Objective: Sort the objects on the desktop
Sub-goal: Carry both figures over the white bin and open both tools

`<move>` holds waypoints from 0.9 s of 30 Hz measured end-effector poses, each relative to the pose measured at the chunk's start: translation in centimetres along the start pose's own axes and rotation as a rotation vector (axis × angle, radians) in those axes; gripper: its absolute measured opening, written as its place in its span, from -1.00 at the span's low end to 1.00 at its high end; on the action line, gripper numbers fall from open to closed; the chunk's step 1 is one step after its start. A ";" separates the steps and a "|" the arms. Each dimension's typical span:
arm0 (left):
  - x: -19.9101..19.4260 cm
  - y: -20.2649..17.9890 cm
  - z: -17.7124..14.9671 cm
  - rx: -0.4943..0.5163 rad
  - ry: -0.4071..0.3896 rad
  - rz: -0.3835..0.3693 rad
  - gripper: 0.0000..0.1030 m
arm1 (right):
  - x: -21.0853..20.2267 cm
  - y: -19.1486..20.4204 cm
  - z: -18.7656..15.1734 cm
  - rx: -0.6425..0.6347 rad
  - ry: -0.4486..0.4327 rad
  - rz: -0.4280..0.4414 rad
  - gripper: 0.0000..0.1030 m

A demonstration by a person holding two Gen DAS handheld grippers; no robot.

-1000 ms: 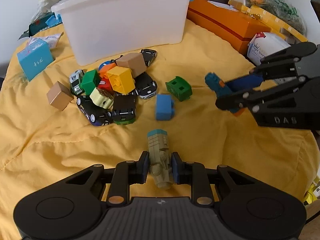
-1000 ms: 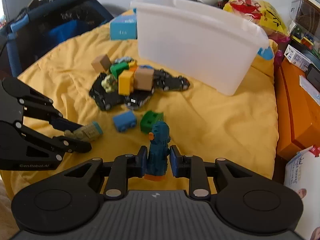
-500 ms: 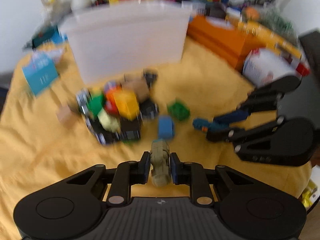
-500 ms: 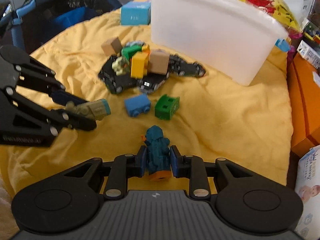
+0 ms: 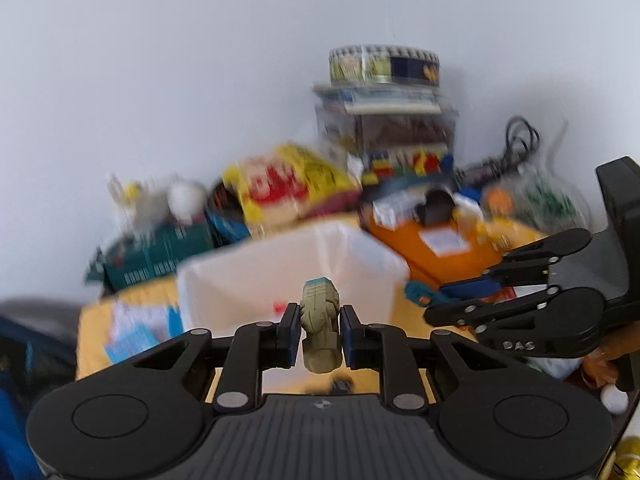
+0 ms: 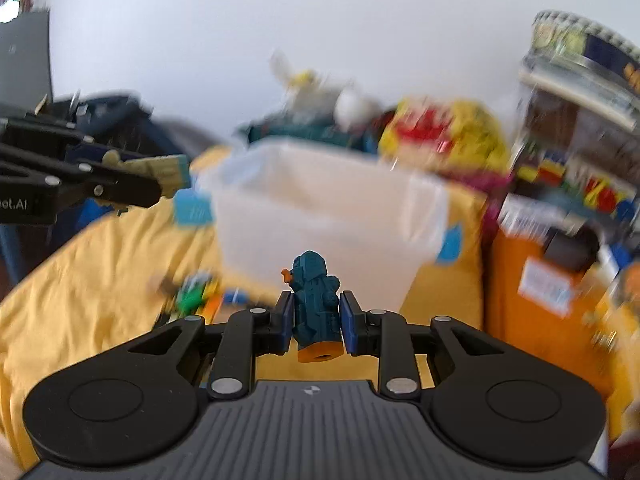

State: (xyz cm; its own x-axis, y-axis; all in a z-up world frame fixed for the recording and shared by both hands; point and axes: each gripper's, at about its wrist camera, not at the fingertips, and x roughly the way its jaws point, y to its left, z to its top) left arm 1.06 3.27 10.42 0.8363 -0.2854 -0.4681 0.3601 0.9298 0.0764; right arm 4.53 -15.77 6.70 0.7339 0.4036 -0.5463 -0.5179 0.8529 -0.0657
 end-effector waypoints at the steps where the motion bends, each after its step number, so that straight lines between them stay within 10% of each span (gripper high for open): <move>1: 0.2 0.4 0.8 -0.001 -0.016 0.002 -0.53 | 0.1 -0.4 0.8 0.002 -0.020 -0.005 -0.47; 11: 4.4 3.7 7.4 0.029 -0.132 0.071 -0.53 | 3.4 -3.8 8.3 0.088 -0.189 -0.041 -0.47; 27: 16.3 6.0 2.7 0.000 0.145 0.122 -0.45 | 13.2 -3.7 6.2 0.177 0.043 -0.070 -0.43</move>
State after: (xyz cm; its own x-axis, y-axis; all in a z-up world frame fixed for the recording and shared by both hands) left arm 17.92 3.55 5.64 0.8055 -0.1339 -0.5772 0.2597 0.9554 0.1408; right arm 18.86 -11.55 4.85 0.7441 0.3305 -0.5806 -0.3787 0.9246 0.0409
